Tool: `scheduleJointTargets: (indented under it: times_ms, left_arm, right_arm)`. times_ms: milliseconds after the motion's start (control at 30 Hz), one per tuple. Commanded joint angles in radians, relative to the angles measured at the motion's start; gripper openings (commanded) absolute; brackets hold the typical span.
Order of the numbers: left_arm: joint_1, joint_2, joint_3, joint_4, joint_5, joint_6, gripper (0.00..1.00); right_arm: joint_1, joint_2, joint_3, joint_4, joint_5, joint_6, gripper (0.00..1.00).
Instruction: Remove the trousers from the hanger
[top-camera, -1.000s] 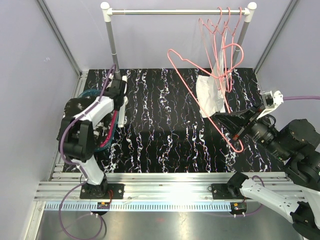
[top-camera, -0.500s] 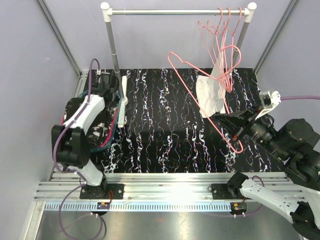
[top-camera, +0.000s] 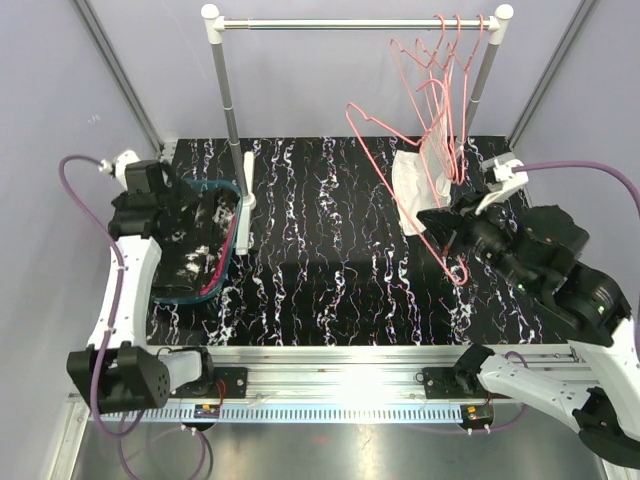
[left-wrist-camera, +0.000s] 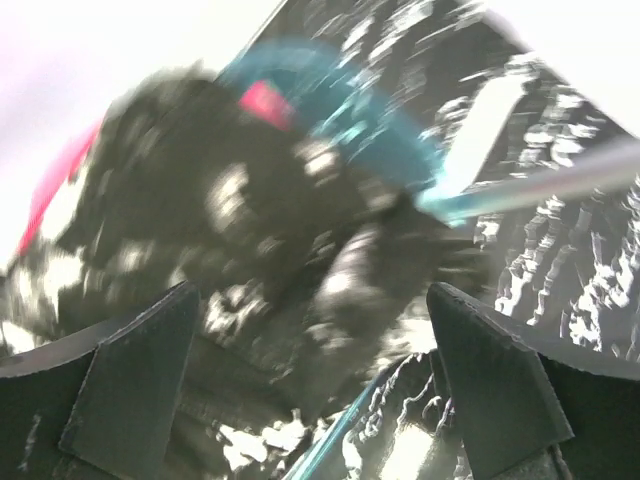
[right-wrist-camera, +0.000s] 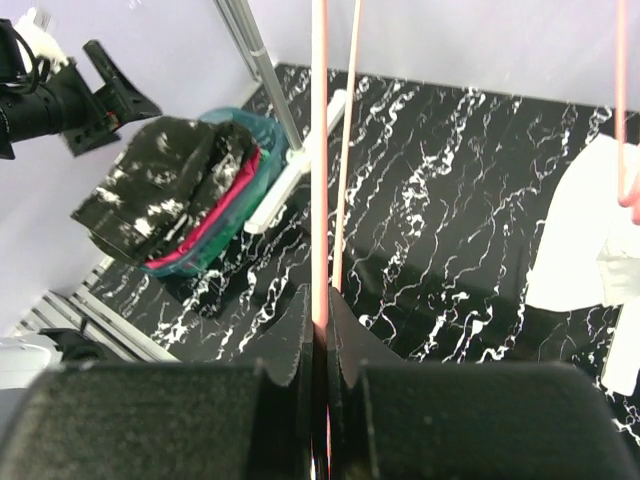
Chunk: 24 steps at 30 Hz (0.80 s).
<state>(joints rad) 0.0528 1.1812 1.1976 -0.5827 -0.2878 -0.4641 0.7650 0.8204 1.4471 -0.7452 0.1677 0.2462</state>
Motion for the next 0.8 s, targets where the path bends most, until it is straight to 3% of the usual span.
scheduleJointTargets:
  times_ms: [0,100,200,333,467,600,767]
  left_arm:
    - [0.068,0.055,-0.064,-0.135,0.038,-0.298,0.99]
    - [0.081,0.119,-0.128,-0.223,0.010,-0.418,0.99]
    - [0.091,0.184,-0.237,-0.103,0.125,-0.445,0.99]
    - [0.090,0.291,-0.375,-0.039,0.157,-0.481,0.99]
    - [0.091,0.333,-0.408,0.043,0.194,-0.430,0.99]
    - [0.093,0.266,-0.356,-0.020,0.190,-0.389,0.99]
    - [0.091,0.024,-0.227,-0.173,0.141,-0.355,0.99]
  right_arm:
    - [0.000,0.026,0.015,0.072,-0.002,-0.008,0.00]
    - [0.000,0.034,0.010,0.081,-0.004,-0.005,0.00]
    - [0.000,0.048,0.004,0.096,-0.002,-0.005,0.00]
    - [0.000,0.071,-0.011,0.107,-0.014,-0.007,0.00]
    - [0.000,0.105,-0.011,0.093,0.002,0.004,0.00]
    - [0.000,0.163,0.024,0.046,0.117,0.036,0.00]
    - [0.000,0.210,0.079,0.079,0.228,0.033,0.00]
